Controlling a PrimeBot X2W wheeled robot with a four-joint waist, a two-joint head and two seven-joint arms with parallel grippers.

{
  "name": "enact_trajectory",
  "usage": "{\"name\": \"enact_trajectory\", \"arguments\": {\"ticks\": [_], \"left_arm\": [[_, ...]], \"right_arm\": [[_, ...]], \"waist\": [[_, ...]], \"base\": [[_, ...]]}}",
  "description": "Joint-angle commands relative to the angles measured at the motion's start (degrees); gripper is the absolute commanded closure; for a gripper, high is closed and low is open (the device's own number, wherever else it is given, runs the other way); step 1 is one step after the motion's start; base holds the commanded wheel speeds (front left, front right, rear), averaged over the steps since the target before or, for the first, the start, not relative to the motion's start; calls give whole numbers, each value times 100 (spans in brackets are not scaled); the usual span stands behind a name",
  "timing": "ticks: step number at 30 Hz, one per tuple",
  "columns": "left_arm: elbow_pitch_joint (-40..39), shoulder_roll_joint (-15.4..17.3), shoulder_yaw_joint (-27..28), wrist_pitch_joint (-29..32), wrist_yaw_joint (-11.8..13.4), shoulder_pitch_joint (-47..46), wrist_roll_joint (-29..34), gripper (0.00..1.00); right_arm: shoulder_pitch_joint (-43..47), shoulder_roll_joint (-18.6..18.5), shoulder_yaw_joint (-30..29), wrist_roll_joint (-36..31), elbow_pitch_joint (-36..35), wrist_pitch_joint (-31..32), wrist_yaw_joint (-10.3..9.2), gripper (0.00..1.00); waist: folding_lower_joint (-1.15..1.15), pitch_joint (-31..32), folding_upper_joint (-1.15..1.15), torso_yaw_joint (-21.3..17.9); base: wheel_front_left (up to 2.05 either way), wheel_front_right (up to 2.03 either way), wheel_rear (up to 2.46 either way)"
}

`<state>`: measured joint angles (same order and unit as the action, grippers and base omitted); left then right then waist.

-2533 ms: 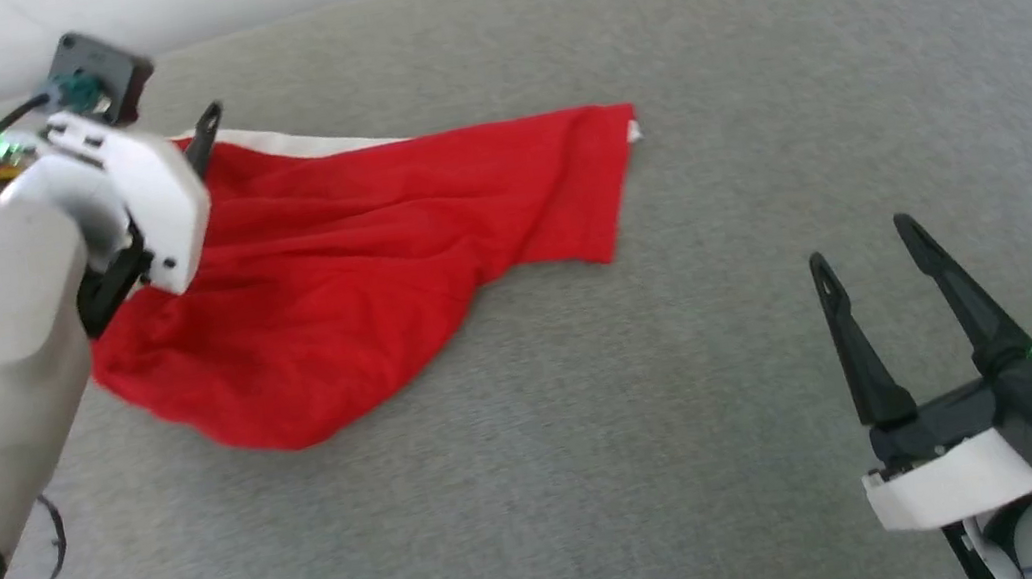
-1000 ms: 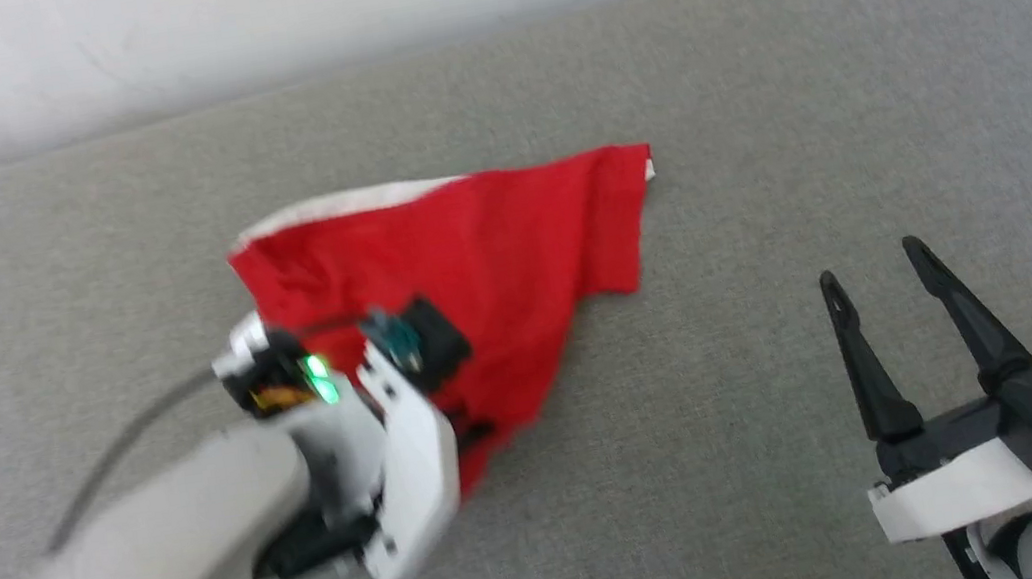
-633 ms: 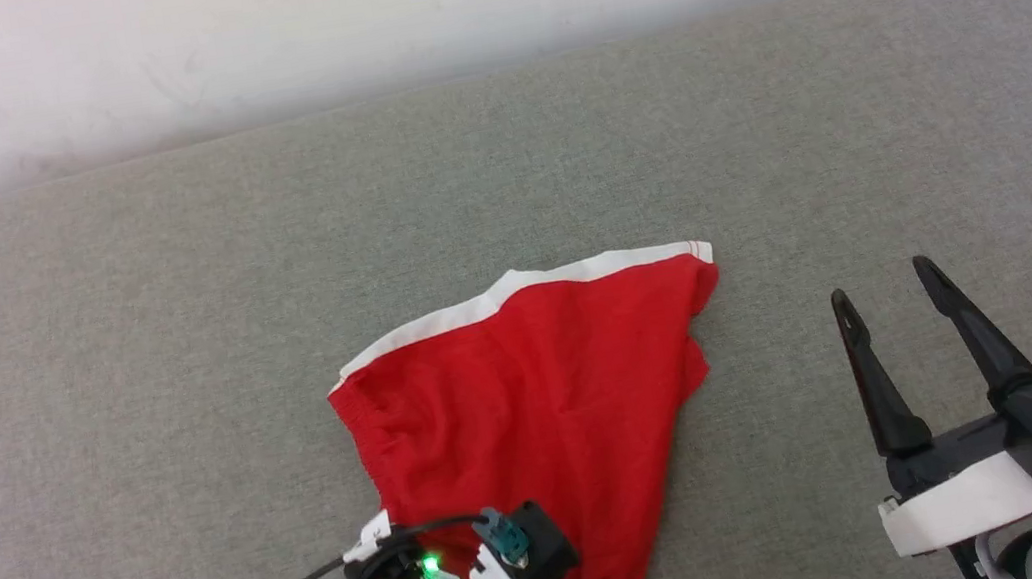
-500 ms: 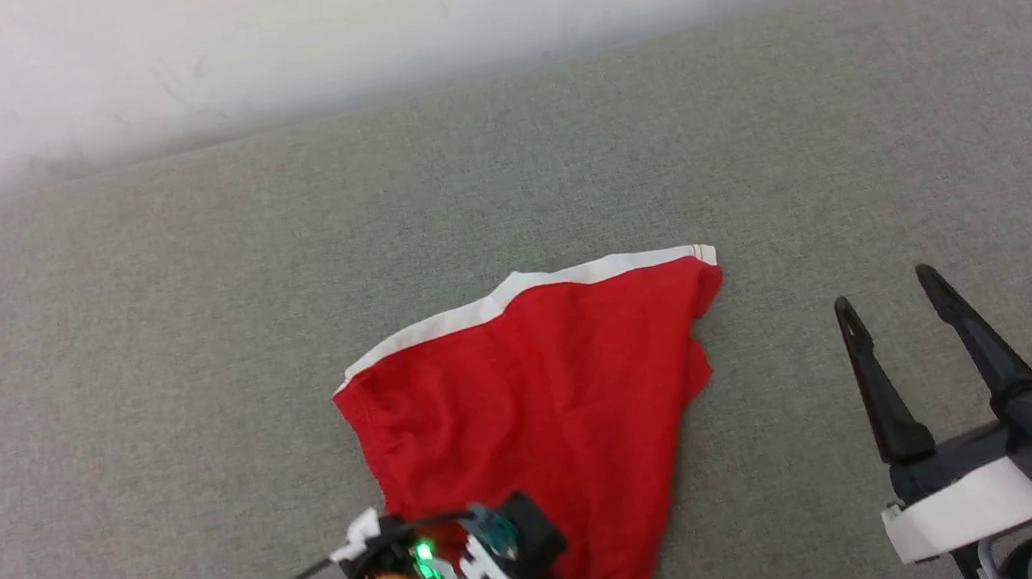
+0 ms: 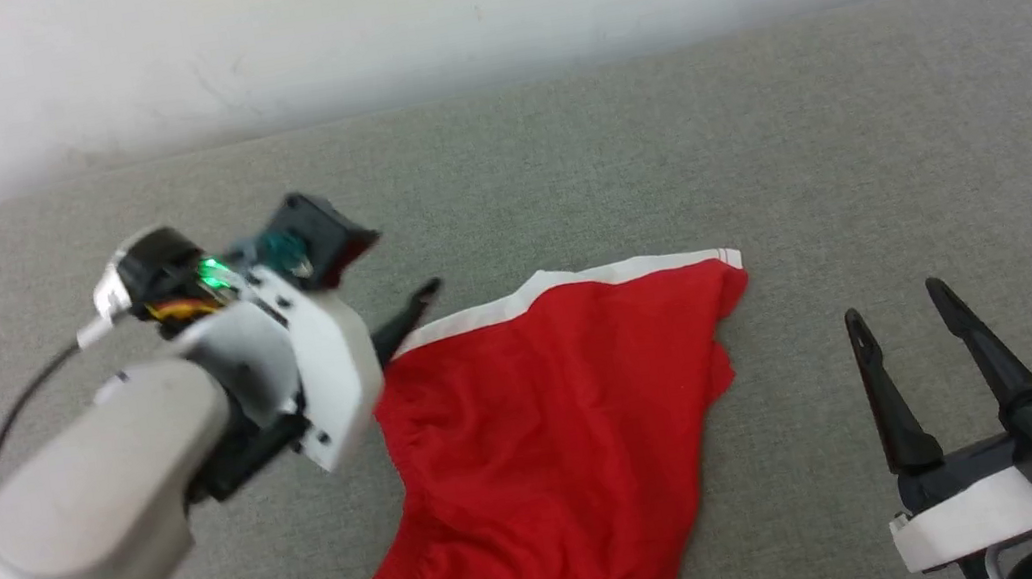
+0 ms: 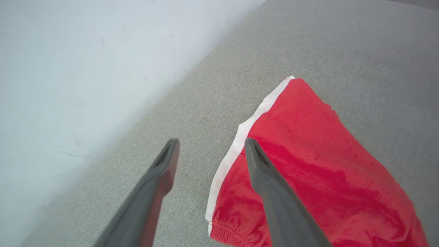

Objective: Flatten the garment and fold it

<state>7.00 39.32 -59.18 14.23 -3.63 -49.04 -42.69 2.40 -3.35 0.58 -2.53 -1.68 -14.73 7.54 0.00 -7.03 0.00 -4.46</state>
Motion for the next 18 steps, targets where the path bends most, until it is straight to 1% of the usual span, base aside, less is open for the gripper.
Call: {"name": "enact_trajectory", "arguments": {"ticks": [1,5,10,12,14,18], "left_arm": [[158,12,-17,129,-72,-105,-59,0],[836,-111,-140,820,-271,-376,-520,0],[1560,-321,-510,1610,-366,-622,-878,0],[1771,-381,-765,1860,-378,-718,-848,0],[1900,-416,-1072,2003,-382,-836,-662,0],[2215,-483,-1314,2216,-384,-782,-619,0]], "right_arm": [[-42,13,23,-27,2,-27,-5,0],[-121,18,52,-25,7,-27,-5,0],[-238,23,94,-23,26,-27,-5,0],[-293,25,112,-21,35,-27,-5,0],[-350,27,123,-20,39,-27,-5,0],[-449,31,164,-16,54,-27,-5,0]], "waist": [[0,-37,0,-9],[0,-154,0,-63],[0,-351,0,-192],[0,-439,0,-250],[0,-524,0,-306],[0,-662,0,-420]], "base": [[0,0,0],[0,0,0],[0,0,0],[0,0,0],[0,0,0],[0,0,0]]}}
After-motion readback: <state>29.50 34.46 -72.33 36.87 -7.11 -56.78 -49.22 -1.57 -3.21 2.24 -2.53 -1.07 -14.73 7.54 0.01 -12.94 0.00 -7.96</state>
